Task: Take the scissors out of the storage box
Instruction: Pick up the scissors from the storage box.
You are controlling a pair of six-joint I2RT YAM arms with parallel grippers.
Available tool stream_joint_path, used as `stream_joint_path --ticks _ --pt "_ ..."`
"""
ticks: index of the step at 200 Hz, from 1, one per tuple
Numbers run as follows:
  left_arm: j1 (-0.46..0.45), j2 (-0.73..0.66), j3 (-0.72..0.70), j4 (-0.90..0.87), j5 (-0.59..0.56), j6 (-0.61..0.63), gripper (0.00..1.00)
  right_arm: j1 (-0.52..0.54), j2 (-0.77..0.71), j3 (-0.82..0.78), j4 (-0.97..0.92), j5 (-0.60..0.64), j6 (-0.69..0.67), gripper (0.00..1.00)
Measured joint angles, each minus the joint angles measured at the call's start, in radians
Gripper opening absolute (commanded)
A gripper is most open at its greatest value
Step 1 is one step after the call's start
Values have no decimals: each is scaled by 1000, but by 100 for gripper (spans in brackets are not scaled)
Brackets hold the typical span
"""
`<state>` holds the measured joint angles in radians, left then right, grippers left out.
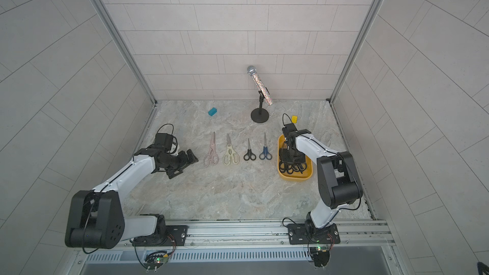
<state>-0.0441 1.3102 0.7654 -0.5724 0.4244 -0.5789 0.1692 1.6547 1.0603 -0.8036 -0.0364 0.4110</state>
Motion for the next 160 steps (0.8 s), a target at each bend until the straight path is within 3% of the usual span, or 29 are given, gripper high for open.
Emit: stream_joint_path --ticks 36,75,160 --pt "7 -6 0 -2 0 0 100 -2 39 8 18 12 -8 21" --pt "9 -10 0 -6 -2 0 100 -9 40 13 27 19 -20 10" --pt "9 -11 0 -13 -3 0 100 -24 26 13 25 10 -37 0"
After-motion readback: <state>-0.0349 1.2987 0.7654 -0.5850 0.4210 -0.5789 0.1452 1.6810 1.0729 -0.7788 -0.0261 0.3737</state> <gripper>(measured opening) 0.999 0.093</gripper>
